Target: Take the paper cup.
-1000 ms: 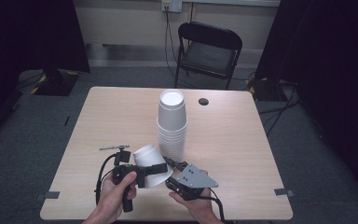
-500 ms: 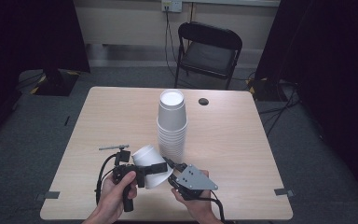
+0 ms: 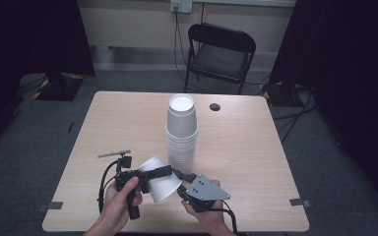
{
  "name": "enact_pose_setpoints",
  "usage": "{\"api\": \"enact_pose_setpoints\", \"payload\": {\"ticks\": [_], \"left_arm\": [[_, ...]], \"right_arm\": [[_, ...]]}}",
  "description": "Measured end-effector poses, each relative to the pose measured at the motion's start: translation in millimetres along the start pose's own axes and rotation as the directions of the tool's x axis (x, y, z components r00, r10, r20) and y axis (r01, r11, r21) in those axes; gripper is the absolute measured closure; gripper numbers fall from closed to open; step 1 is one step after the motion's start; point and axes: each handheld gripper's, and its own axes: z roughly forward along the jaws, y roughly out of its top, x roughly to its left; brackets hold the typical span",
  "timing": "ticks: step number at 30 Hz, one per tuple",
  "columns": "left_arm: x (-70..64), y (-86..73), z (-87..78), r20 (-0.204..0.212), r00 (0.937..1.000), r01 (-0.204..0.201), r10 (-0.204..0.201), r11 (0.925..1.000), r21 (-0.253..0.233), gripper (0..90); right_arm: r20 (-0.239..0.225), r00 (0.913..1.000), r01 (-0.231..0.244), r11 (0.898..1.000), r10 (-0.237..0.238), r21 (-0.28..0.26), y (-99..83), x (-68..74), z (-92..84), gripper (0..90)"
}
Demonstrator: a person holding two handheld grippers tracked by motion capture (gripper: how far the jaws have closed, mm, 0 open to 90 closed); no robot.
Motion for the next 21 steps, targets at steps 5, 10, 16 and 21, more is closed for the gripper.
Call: {"api": "enact_pose_setpoints", "payload": {"ticks": [5,10,16,21], "left_arm": [[0.2,3.1,-2.9,-0.019,0.9994,-0.029,0.029,0.9994,-0.017,15.6],[1.3,7.3,-5.9,-0.019,0.9981,-0.059,0.058,0.9979,-0.028,15.7],[-2.4,9.5,-10.3,-0.053,0.9916,-0.121,0.118,0.9911,-0.055,15.7],[-3.8,12.6,-15.3,-0.083,0.9703,-0.233,0.227,0.9704,-0.064,15.5]], "right_arm": [[-0.018,0.9997,-0.014,1.0,0.014,0.011,1.0,-1.5,-0.7,84.7],[-0.038,0.9988,-0.029,0.999,0.03,0.024,1.4,-4.4,-2.6,84.8],[-0.052,0.9975,-0.045,0.998,0.048,0.046,-0.8,-7.6,-8.3,84.8],[-0.081,0.9946,-0.058,0.995,0.065,0.087,-4.2,-8.0,-14.7,84.9]]}}
